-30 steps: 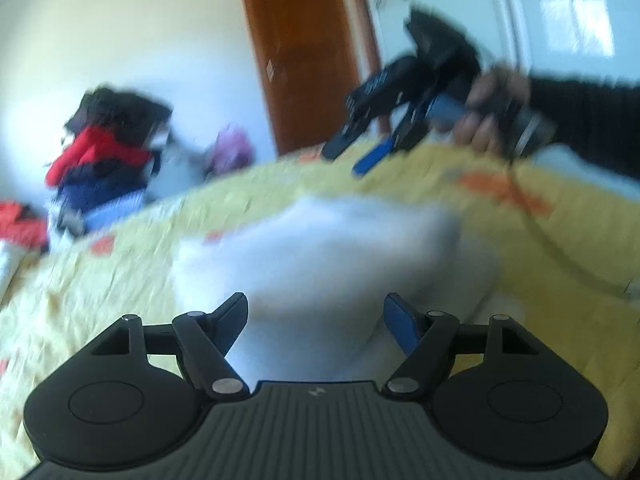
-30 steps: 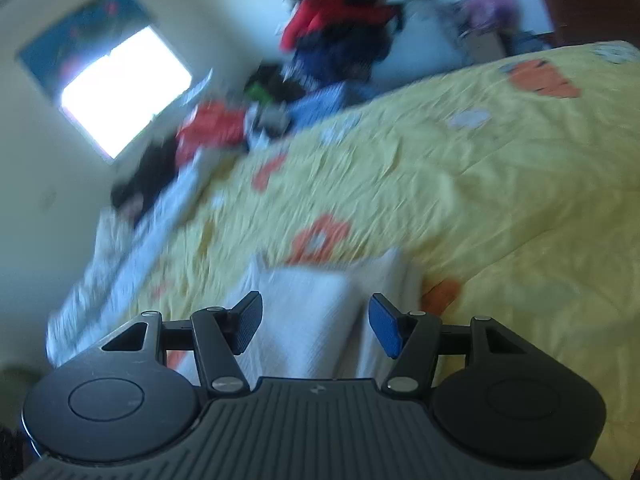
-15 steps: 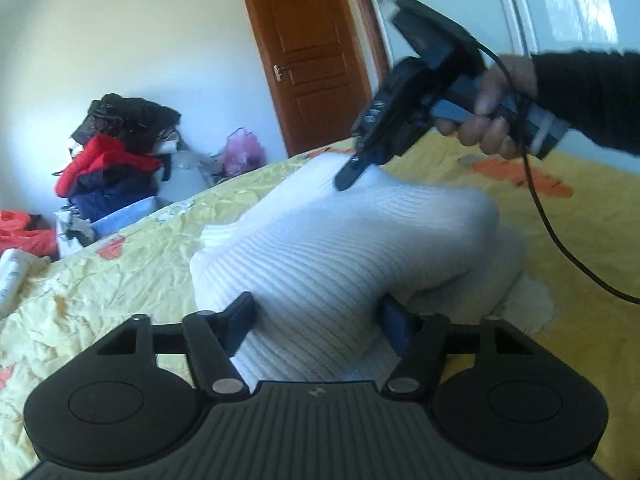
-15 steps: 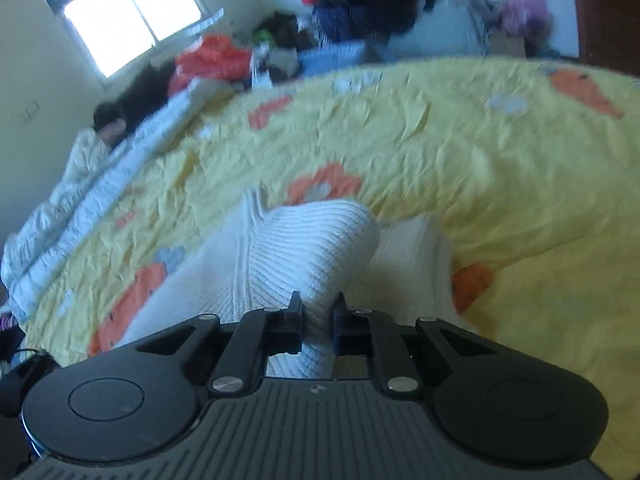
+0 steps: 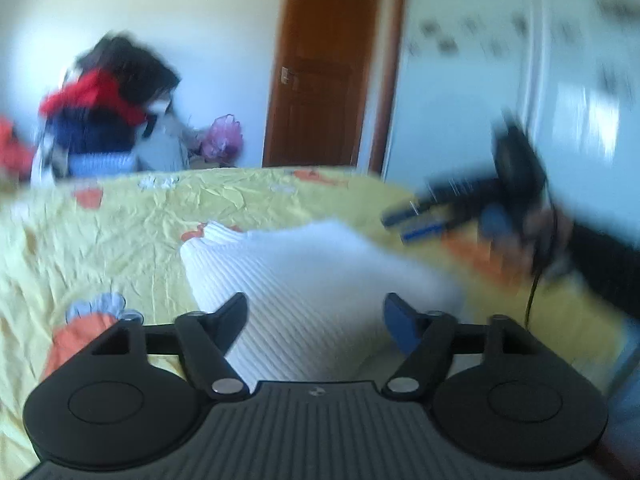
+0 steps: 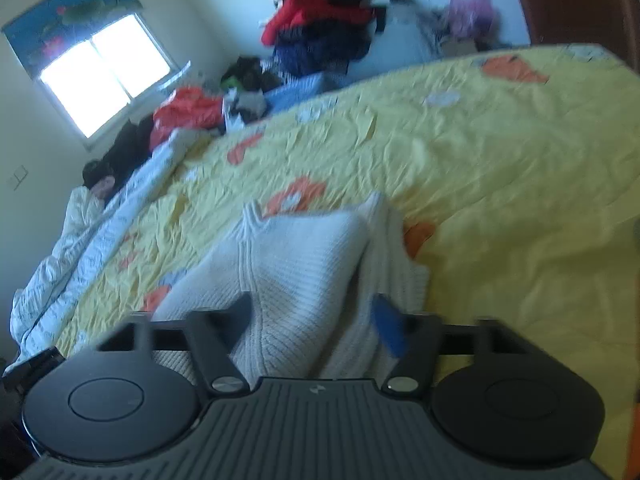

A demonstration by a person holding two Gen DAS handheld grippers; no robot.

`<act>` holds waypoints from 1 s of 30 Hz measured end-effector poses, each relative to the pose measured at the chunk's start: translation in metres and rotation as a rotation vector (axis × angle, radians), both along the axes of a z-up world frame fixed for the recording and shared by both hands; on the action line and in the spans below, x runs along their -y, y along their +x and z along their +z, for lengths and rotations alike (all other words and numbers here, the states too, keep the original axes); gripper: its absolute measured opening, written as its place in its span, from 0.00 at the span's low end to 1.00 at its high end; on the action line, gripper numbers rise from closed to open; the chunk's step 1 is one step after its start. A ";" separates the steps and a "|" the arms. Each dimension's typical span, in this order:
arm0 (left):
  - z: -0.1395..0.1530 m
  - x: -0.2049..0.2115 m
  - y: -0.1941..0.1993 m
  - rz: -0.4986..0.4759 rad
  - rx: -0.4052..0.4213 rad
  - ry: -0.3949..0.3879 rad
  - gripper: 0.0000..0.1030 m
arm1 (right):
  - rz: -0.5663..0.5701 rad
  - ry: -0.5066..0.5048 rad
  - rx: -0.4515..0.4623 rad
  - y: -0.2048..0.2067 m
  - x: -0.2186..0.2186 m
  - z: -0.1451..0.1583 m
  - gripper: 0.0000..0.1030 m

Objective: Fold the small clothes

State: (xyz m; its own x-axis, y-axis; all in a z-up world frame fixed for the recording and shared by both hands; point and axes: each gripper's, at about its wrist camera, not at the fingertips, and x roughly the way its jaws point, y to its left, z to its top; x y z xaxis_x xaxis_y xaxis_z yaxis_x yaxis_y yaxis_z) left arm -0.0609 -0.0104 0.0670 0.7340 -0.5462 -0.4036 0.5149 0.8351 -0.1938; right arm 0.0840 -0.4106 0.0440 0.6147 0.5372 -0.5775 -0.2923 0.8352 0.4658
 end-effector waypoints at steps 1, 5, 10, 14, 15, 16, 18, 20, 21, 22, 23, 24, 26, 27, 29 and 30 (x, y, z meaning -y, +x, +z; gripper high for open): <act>0.002 -0.012 0.011 0.029 -0.033 -0.064 0.88 | -0.015 0.003 -0.008 0.003 0.006 -0.002 0.86; -0.026 -0.046 0.083 0.114 -0.296 -0.271 0.91 | -0.076 0.066 -0.130 0.023 0.022 -0.026 0.86; -0.074 -0.057 0.163 0.147 -0.592 -0.431 0.91 | -0.066 0.093 -0.223 0.049 0.013 -0.052 0.86; -0.094 -0.042 0.190 0.088 -0.719 -0.485 0.91 | -0.014 0.128 -0.256 0.052 0.000 -0.061 0.90; -0.095 -0.036 0.186 0.082 -0.720 -0.475 0.90 | 0.003 0.130 -0.247 0.051 -0.003 -0.060 0.91; -0.096 -0.030 0.189 0.069 -0.718 -0.467 0.90 | 0.018 0.121 -0.235 0.049 -0.008 -0.060 0.90; -0.097 -0.021 0.192 0.071 -0.699 -0.449 0.87 | 0.022 0.093 -0.208 0.044 -0.014 -0.058 0.86; -0.093 -0.015 0.192 0.099 -0.679 -0.406 0.78 | 0.049 0.071 -0.187 0.038 -0.024 -0.057 0.69; -0.089 -0.014 0.189 0.106 -0.665 -0.383 0.71 | 0.049 0.085 -0.181 0.035 -0.025 -0.055 0.61; -0.086 -0.014 0.187 0.106 -0.648 -0.367 0.68 | 0.050 0.093 -0.169 0.032 -0.025 -0.052 0.54; -0.083 -0.014 0.184 0.110 -0.631 -0.354 0.63 | 0.047 0.096 -0.159 0.030 -0.025 -0.048 0.53; -0.079 -0.015 0.183 0.115 -0.621 -0.344 0.60 | 0.037 0.105 -0.156 0.029 -0.026 -0.045 0.50; -0.069 -0.018 0.180 0.116 -0.611 -0.334 0.58 | 0.026 0.155 -0.140 0.027 -0.025 -0.037 0.48; -0.062 -0.020 0.181 0.112 -0.606 -0.320 0.58 | 0.028 0.187 -0.128 0.027 -0.027 -0.033 0.47; -0.047 -0.024 0.184 0.126 -0.575 -0.258 0.58 | 0.045 0.233 -0.107 0.031 -0.037 -0.025 0.46; -0.037 -0.028 0.186 0.138 -0.547 -0.216 0.58 | 0.057 0.241 -0.102 0.035 -0.045 -0.023 0.46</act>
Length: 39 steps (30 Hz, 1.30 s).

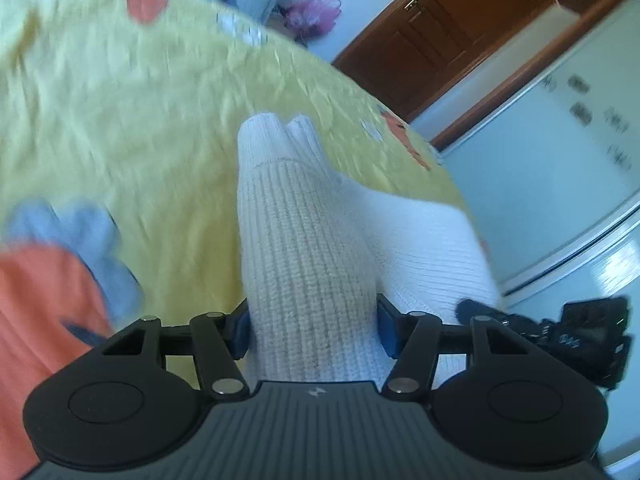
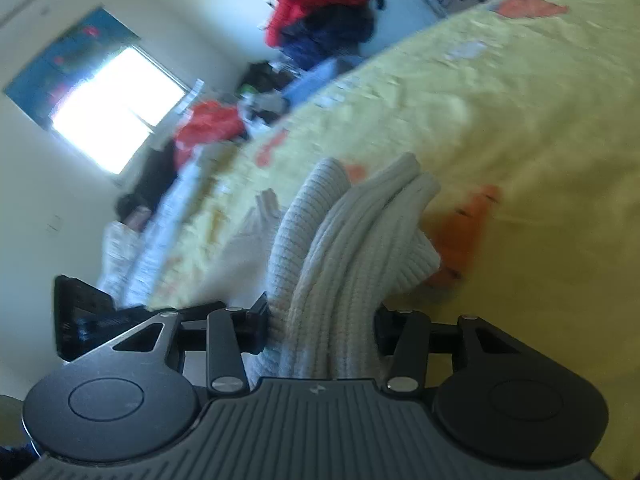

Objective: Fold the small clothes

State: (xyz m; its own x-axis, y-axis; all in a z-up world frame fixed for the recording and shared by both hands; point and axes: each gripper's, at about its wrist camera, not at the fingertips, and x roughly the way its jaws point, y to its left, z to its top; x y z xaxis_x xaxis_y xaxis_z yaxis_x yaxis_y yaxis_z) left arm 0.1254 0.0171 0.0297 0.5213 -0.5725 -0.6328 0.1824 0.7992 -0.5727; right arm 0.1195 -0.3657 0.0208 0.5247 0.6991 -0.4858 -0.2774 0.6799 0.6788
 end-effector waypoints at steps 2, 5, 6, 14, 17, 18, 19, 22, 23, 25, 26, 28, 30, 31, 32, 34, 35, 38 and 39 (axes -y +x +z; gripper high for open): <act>0.017 -0.009 0.005 0.019 0.042 0.073 0.58 | 0.016 0.017 -0.002 0.012 -0.014 0.000 0.45; 0.033 -0.022 0.011 0.041 0.082 0.168 0.58 | 0.036 0.049 -0.008 0.031 -0.034 -0.005 0.45; 0.033 -0.023 0.014 0.040 0.086 0.208 0.58 | 0.040 0.055 -0.013 0.038 -0.040 -0.009 0.45; 0.002 -0.016 0.019 0.059 0.107 0.319 0.60 | -0.007 0.060 -0.117 0.058 -0.040 -0.056 0.54; 0.001 -0.017 0.019 0.063 0.099 0.310 0.63 | -0.020 0.008 -0.121 0.047 -0.043 -0.051 0.74; 0.001 -0.019 0.017 0.065 0.095 0.305 0.64 | -0.027 0.008 -0.122 0.044 -0.043 -0.049 0.74; 0.002 -0.021 0.016 0.067 0.092 0.299 0.65 | -0.032 0.015 -0.122 0.041 -0.043 -0.046 0.74; 0.004 -0.030 0.011 0.089 0.086 0.280 0.72 | -0.043 0.028 -0.112 0.031 -0.039 -0.038 0.76; 0.005 -0.034 0.007 0.096 0.083 0.277 0.76 | -0.043 0.025 -0.109 0.027 -0.037 -0.036 0.77; 0.008 -0.046 -0.002 0.107 0.064 0.220 0.81 | -0.046 0.005 -0.104 0.021 -0.033 -0.034 0.80; 0.007 -0.055 -0.008 0.109 0.048 0.154 0.81 | -0.048 -0.004 -0.101 0.017 -0.031 -0.033 0.80; 0.000 -0.074 -0.019 0.116 0.009 0.017 0.81 | -0.052 -0.004 -0.095 0.009 -0.026 -0.032 0.80; -0.010 -0.084 -0.028 0.117 -0.030 -0.061 0.81 | -0.052 0.007 -0.092 0.004 -0.022 -0.032 0.80; -0.014 -0.085 -0.031 0.115 -0.042 -0.080 0.81 | -0.050 0.010 -0.093 0.002 -0.021 -0.032 0.80; -0.019 -0.086 -0.033 0.112 -0.055 -0.102 0.81 | -0.049 0.014 -0.094 0.000 -0.020 -0.033 0.80; -0.028 -0.086 -0.037 0.117 -0.076 -0.160 0.81 | -0.045 0.024 -0.112 -0.001 -0.021 -0.036 0.80; -0.031 -0.086 -0.038 0.119 -0.082 -0.182 0.85 | -0.044 0.027 -0.120 -0.002 -0.022 -0.038 0.80; -0.039 -0.082 -0.039 0.100 -0.104 -0.224 0.91 | -0.027 0.047 -0.128 -0.007 -0.025 -0.039 0.81; -0.041 -0.082 -0.039 0.087 -0.115 -0.239 0.93 | -0.020 0.070 -0.135 -0.009 -0.025 -0.039 0.81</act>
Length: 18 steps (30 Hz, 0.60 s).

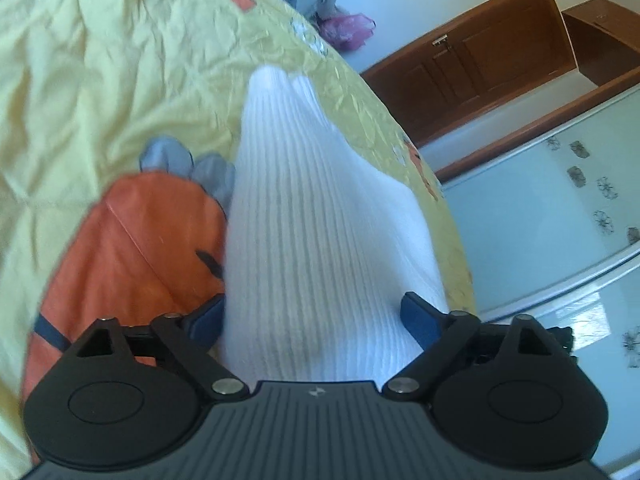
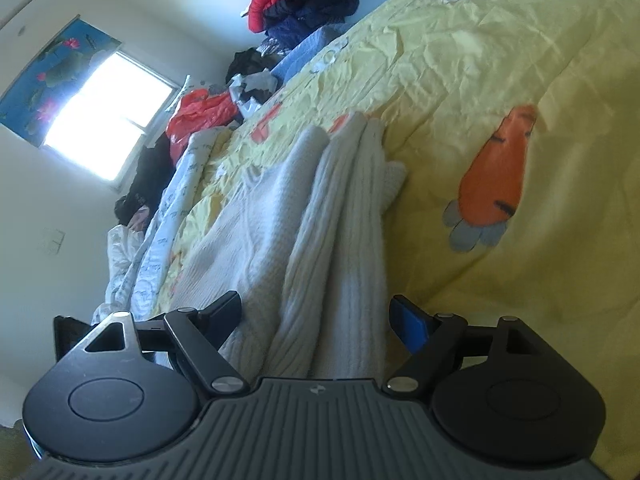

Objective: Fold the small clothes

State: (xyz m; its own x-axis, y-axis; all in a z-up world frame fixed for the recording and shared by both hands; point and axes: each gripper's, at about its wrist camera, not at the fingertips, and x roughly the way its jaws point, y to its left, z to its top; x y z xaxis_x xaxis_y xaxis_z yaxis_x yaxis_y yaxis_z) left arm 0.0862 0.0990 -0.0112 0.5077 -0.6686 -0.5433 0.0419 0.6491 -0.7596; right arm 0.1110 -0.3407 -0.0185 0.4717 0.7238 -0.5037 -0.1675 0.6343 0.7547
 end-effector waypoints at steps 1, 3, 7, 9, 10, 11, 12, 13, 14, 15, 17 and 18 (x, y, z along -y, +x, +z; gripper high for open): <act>-0.002 0.000 0.000 -0.012 -0.002 -0.009 0.93 | 0.003 0.017 -0.002 -0.003 0.001 0.000 0.80; -0.004 0.002 0.000 -0.027 -0.003 -0.016 0.95 | 0.004 0.028 -0.004 -0.005 0.002 -0.002 0.81; -0.012 0.013 0.003 -0.068 -0.015 -0.015 0.97 | 0.047 -0.014 -0.045 -0.004 -0.012 -0.013 0.93; -0.007 0.023 0.002 -0.087 0.022 0.048 0.98 | 0.080 -0.029 -0.026 -0.005 -0.022 -0.012 0.90; -0.005 0.027 0.001 -0.092 0.028 0.074 0.98 | 0.088 -0.047 -0.027 -0.005 -0.027 -0.009 0.87; -0.003 0.030 0.001 -0.090 0.031 0.099 0.96 | 0.098 -0.077 -0.022 -0.006 -0.031 -0.007 0.85; -0.001 0.032 0.000 -0.087 0.037 0.127 0.86 | 0.111 -0.111 -0.005 -0.008 -0.035 -0.003 0.79; 0.002 0.034 -0.001 -0.089 0.049 0.168 0.78 | 0.122 -0.134 0.016 -0.011 -0.037 0.000 0.68; 0.006 0.034 -0.006 -0.096 0.076 0.203 0.68 | 0.132 -0.145 0.040 -0.016 -0.037 0.004 0.65; 0.010 0.032 -0.009 -0.101 0.092 0.213 0.63 | 0.138 -0.147 0.062 -0.021 -0.035 0.009 0.60; 0.018 0.030 -0.018 -0.137 0.111 0.236 0.62 | 0.154 -0.153 0.114 -0.036 -0.029 0.021 0.56; 0.019 0.032 -0.021 -0.161 0.119 0.260 0.62 | 0.164 -0.147 0.119 -0.043 -0.026 0.022 0.56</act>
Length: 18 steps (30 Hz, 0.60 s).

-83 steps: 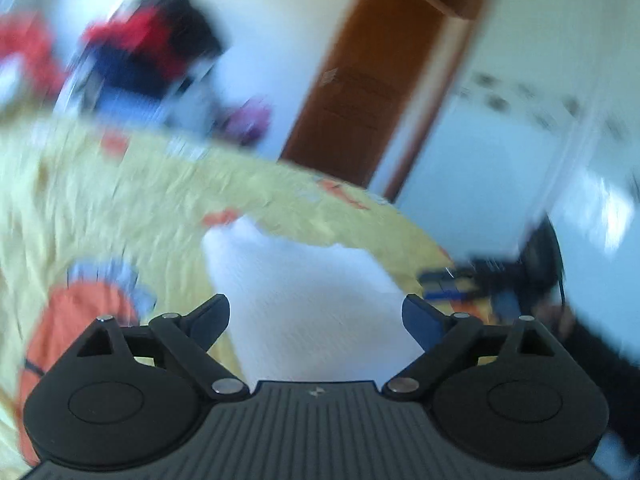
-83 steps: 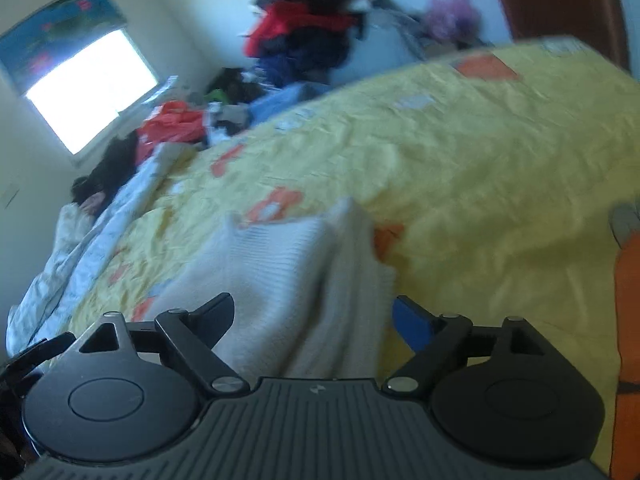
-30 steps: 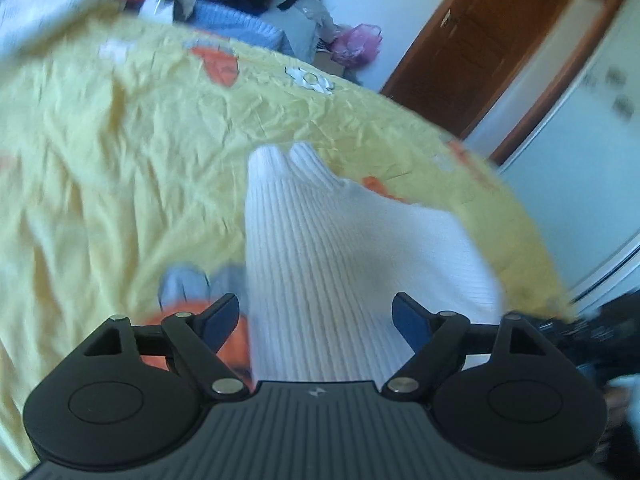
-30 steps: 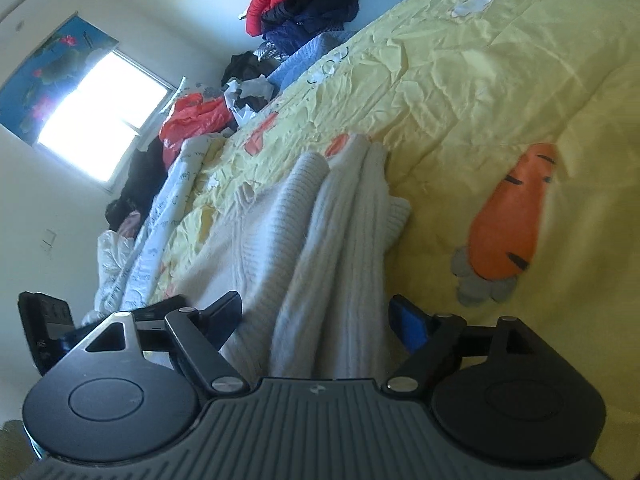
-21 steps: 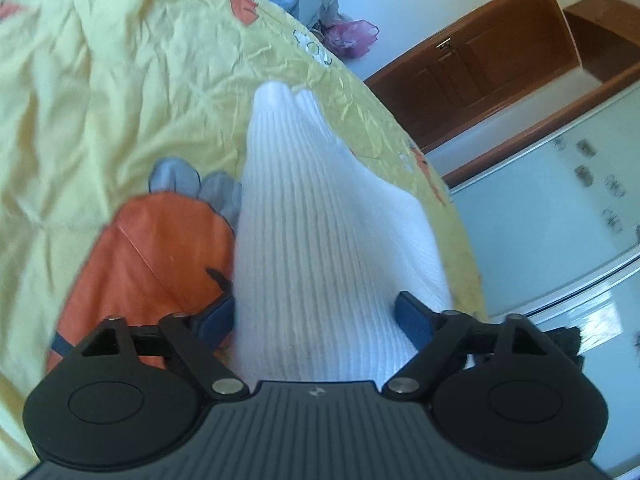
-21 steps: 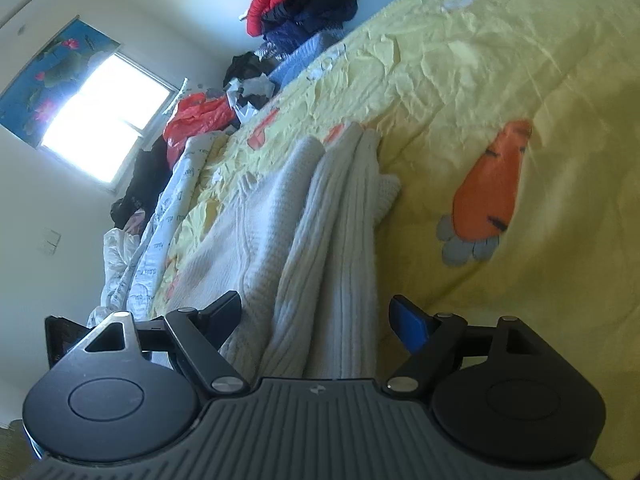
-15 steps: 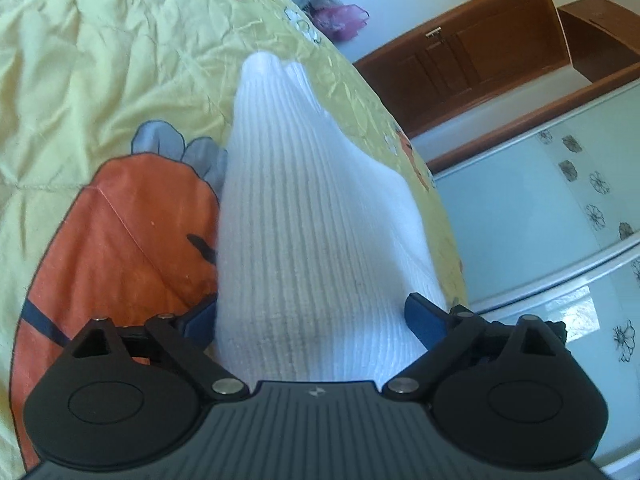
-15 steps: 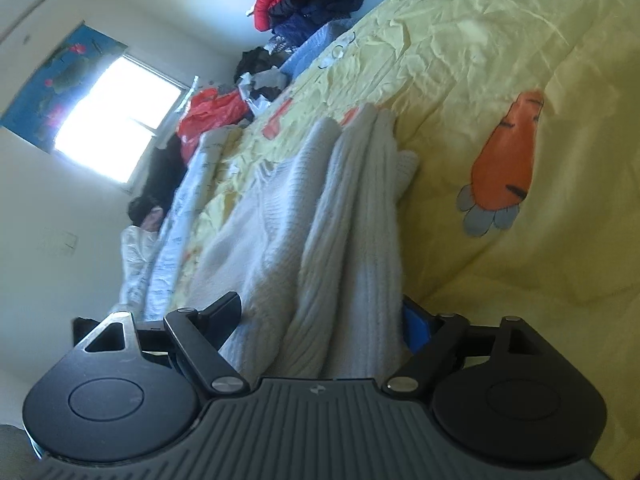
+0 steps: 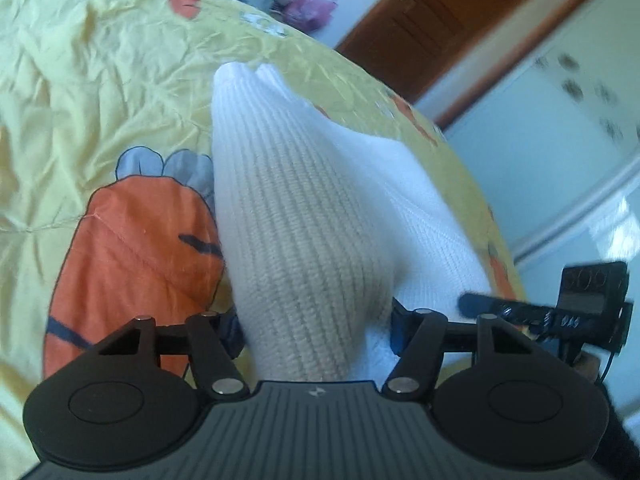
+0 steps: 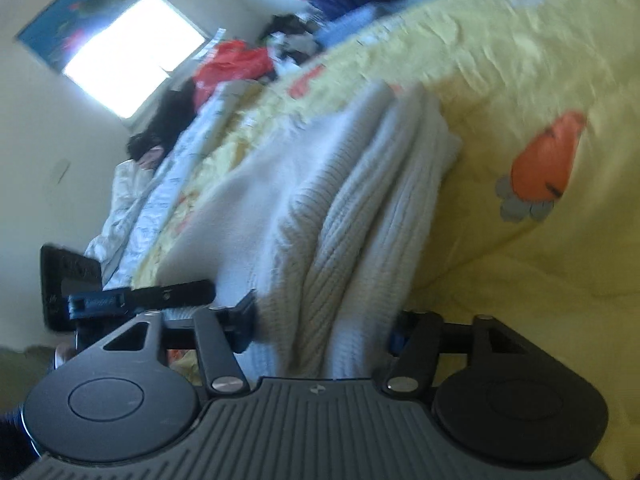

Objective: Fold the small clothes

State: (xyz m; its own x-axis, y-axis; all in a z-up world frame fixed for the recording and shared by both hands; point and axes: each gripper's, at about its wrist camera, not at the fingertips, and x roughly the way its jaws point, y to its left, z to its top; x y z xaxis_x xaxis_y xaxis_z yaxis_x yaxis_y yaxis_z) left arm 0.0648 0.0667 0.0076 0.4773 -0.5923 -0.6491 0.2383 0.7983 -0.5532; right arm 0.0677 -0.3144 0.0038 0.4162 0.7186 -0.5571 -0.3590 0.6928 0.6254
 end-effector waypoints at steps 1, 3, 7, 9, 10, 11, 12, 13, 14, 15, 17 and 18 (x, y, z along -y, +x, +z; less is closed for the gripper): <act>-0.001 0.004 -0.004 -0.024 0.015 0.037 0.63 | 0.003 0.001 -0.009 -0.005 0.002 -0.003 0.56; -0.005 0.009 -0.007 -0.031 0.039 0.077 0.71 | -0.029 -0.016 -0.026 -0.011 0.005 -0.021 0.65; 0.001 0.008 -0.011 -0.003 0.036 0.093 0.76 | -0.121 0.070 -0.105 -0.011 0.022 -0.021 0.79; 0.010 0.005 -0.026 0.008 0.080 0.140 0.76 | -0.178 0.089 -0.035 -0.023 0.036 -0.001 0.74; 0.015 0.006 -0.036 0.001 0.122 0.180 0.76 | -0.199 0.111 0.000 -0.029 0.043 0.009 0.71; 0.019 0.008 -0.048 -0.009 0.172 0.221 0.76 | -0.201 0.139 0.030 -0.033 0.049 0.019 0.69; 0.023 0.010 -0.058 -0.022 0.220 0.256 0.76 | -0.188 0.150 0.050 -0.035 0.051 0.027 0.63; 0.024 0.013 -0.067 -0.044 0.261 0.285 0.76 | -0.161 0.139 0.067 -0.037 0.048 0.034 0.60; 0.024 0.017 -0.075 -0.073 0.293 0.324 0.76 | -0.130 0.109 0.083 -0.039 0.040 0.039 0.59; 0.022 0.020 -0.081 -0.087 0.310 0.359 0.76 | -0.093 0.069 0.101 -0.040 0.030 0.043 0.54; 0.016 0.026 -0.087 -0.101 0.337 0.426 0.76 | -0.020 0.008 0.118 -0.039 0.008 0.043 0.52; 0.013 0.029 -0.086 -0.096 0.338 0.452 0.76 | 0.004 -0.037 0.123 -0.037 -0.004 0.040 0.51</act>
State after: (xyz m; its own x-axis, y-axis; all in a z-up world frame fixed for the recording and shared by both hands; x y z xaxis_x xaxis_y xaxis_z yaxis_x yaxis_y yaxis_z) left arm -0.0210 0.0381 0.0211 0.6598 -0.3422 -0.6690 0.4259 0.9038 -0.0423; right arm 0.0303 -0.3107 0.0442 0.4803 0.7003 -0.5281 -0.4341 0.7130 0.5507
